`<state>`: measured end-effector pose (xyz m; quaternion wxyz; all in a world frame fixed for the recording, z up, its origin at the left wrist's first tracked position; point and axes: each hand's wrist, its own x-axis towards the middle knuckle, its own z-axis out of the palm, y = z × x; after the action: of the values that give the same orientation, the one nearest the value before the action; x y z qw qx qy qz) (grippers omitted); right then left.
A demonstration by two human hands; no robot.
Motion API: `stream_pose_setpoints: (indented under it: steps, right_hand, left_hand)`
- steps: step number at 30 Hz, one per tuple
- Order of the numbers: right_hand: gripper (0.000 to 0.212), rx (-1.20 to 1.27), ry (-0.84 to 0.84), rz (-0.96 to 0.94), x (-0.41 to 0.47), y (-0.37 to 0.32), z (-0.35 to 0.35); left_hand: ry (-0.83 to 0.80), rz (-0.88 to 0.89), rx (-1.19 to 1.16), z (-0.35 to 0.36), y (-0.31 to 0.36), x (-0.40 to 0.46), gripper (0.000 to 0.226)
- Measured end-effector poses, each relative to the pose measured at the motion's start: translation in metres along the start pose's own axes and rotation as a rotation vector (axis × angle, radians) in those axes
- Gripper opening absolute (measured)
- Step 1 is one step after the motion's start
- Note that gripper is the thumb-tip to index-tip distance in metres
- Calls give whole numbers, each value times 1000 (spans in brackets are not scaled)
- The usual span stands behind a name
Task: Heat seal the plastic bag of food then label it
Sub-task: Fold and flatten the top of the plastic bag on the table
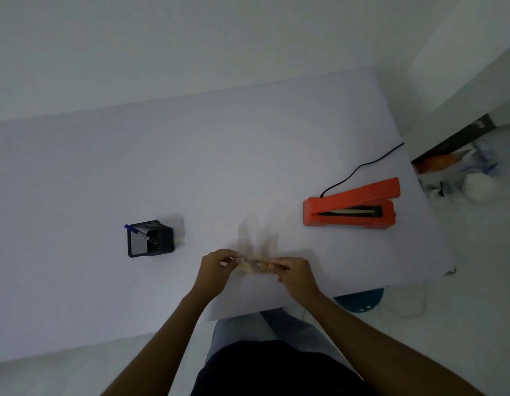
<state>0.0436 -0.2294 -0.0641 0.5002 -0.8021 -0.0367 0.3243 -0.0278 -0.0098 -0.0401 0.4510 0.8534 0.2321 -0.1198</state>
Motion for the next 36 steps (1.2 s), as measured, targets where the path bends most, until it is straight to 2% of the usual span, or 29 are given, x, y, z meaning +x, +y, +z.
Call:
stream_pose_setpoints:
  steps: [2, 6, 9, 13, 16, 18, 22, 25, 29, 36]
  right_hand:
    - [20, 3, 17, -62, -4, 6, -4]
    - [22, 71, 36, -45, -8, 10, -7]
    - [19, 18, 48, -79, -9, 12, -4]
    - [32, -48, 0, -114, -7, 13, -1]
    - [39, -49, -75, -115, -5, 8, 4]
    - [31, -78, -85, -144, -4, 5, 5]
    - [12, -105, -19, -172, -2, 3, 4]
    - [18, -100, 23, -169, -1, 6, 4]
    - [42, -70, 40, -226, 1, 10, 3]
    - [27, -122, -58, -160, 8, 10, 5]
  left_hand:
    - [15, 31, -32, 0, 1, -7, 12]
    - [9, 64, -25, 5, 5, -16, 22]
    - [-20, 81, -10, 12, 0, -18, 29]
    - [-62, 133, 88, 22, -5, -17, 42]
    - [-37, 248, 135, 25, 1, -14, 37]
    - [-23, 282, 156, 26, 4, -13, 34]
    - [-49, 266, 158, 23, 1, -8, 30]
    - [-132, 171, 85, 23, -3, -6, 30]
    - [-206, 83, -7, 24, -1, -6, 34]
    - [-238, 12, -98, 26, -4, -2, 44]
